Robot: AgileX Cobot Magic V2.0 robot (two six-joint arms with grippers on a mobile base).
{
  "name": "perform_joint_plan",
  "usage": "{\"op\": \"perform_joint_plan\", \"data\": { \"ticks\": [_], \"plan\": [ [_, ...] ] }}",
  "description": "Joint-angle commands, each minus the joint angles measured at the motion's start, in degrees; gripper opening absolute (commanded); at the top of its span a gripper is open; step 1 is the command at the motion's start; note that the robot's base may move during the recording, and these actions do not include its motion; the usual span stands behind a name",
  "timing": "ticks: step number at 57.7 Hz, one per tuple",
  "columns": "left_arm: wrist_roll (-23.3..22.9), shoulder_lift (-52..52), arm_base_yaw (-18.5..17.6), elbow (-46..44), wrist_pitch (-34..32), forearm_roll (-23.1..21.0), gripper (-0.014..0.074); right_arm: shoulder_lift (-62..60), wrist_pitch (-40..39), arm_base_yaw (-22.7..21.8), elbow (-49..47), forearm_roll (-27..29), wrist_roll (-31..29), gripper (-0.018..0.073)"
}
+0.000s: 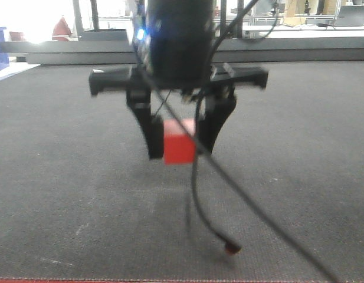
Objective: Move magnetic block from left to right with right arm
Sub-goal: 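Lift the red cube with the right gripper and raise it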
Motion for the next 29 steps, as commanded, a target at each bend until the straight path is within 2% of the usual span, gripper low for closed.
{"op": "perform_joint_plan", "data": {
  "ticks": [1, 14, 21, 29],
  "plan": [
    [-0.43, -0.66, 0.10, 0.46, -4.78, -0.15, -0.0126, -6.74, -1.18, -0.82, 1.04, -1.31, -4.96, 0.0247],
    [-0.43, -0.66, 0.10, 0.46, -4.78, -0.15, -0.0126, -16.87, -7.22, -4.94, 13.39, -1.20, -13.25, 0.0247],
    [-0.43, -0.66, 0.10, 0.46, -4.78, -0.15, -0.0126, -23.79, -13.05, -8.97, 22.12, 0.33, -16.91, 0.0247],
    [-0.43, -0.66, 0.10, 0.46, -4.78, -0.15, -0.0126, -32.51, -20.22, -14.99, 31.96, 3.70, -24.53, 0.0247]
  ]
}}
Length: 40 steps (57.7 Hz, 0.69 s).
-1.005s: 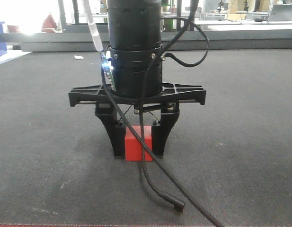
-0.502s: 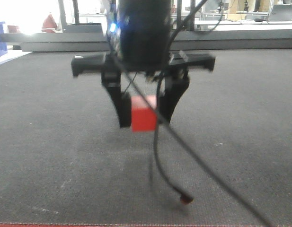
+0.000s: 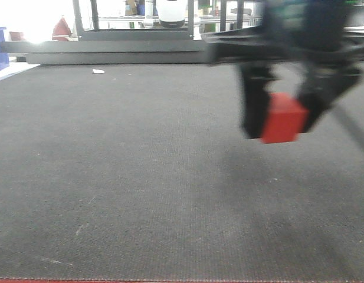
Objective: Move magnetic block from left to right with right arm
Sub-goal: 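Lift the red cube with the right gripper and raise it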
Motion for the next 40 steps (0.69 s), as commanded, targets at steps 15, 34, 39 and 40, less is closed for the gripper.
{"op": "perform_joint_plan", "data": {
  "ticks": [15, 34, 39, 40],
  "plan": [
    [-0.43, -0.66, 0.10, 0.46, -4.78, -0.15, -0.0126, -22.59, -18.45, -16.89, 18.11, 6.40, -19.87, 0.0247],
    [-0.43, -0.66, 0.10, 0.46, -4.78, -0.15, -0.0126, -40.25, -41.47, -28.50, 32.34, 8.10, -22.70, 0.0247],
    [-0.43, -0.66, 0.10, 0.46, -4.78, -0.15, -0.0126, -45.03, -45.39, -29.32, 35.17, 8.10, -22.70, 0.0247],
    [-0.43, -0.66, 0.10, 0.46, -4.78, -0.15, -0.0126, -46.24, -46.17, -29.32, 35.82, 8.10, -22.70, 0.0247]
  ]
}}
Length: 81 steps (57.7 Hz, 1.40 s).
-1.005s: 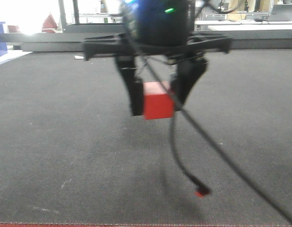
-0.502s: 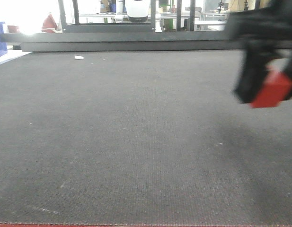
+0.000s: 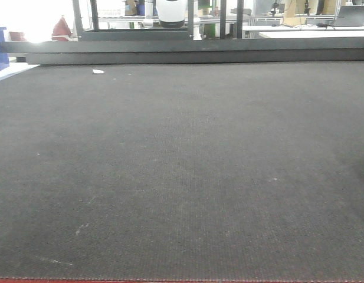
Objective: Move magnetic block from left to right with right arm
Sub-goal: 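Lift the red cube with the right gripper and raise it, then drive the base away from the table holding the cube in the right gripper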
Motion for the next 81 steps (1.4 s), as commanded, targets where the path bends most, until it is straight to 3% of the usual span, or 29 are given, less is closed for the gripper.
{"op": "perform_joint_plan", "data": {
  "ticks": [1, 8, 22, 30, 81],
  "plan": [
    [-0.43, -0.66, 0.10, 0.46, -4.78, -0.15, -0.0126, -5.65, -9.69, -0.97, 1.33, 0.29, -0.81, 0.0247],
    [-0.43, -0.66, 0.10, 0.46, -4.78, -0.15, -0.0126, -12.08, -10.89, -0.97, 3.96, -0.31, -0.81, 0.0247],
    [-0.43, -0.66, 0.10, 0.46, -4.78, -0.15, -0.0126, -26.50, -10.78, -0.97, 6.97, -7.04, -0.81, 0.0247],
    [-0.43, -0.66, 0.10, 0.46, -4.78, -0.15, -0.0126, -31.62, -9.93, -0.97, 7.11, -7.49, -0.81, 0.0247],
    [-0.43, -0.66, 0.10, 0.46, -4.78, -0.15, -0.0126, -32.48, -9.88, -0.97, 7.11, -7.49, -0.81, 0.0247]
  ]
}}
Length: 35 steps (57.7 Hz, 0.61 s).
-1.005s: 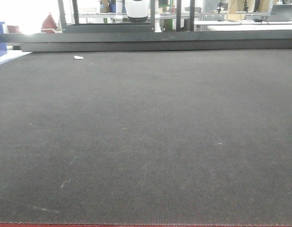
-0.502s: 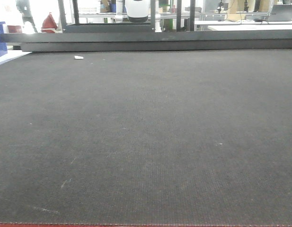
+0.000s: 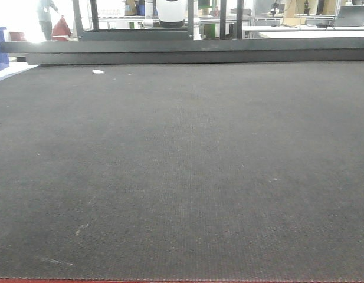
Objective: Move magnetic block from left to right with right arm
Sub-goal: 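Drive the base away from the table holding the cube in the right gripper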
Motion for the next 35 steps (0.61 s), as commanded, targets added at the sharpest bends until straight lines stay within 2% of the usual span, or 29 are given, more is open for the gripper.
{"op": "perform_joint_plan", "data": {
  "ticks": [1, 35],
  "plan": [
    [-0.43, -0.66, 0.10, 0.46, -4.78, -0.15, -0.0126, 0.54, -4.67, -0.32, -1.62, -0.62, -0.64, 0.0247],
    [-0.43, -0.66, 0.10, 0.46, -4.78, -0.15, -0.0126, 0.54, -4.67, -0.32, -1.62, -0.62, -0.64, 0.0247]
  ]
}}
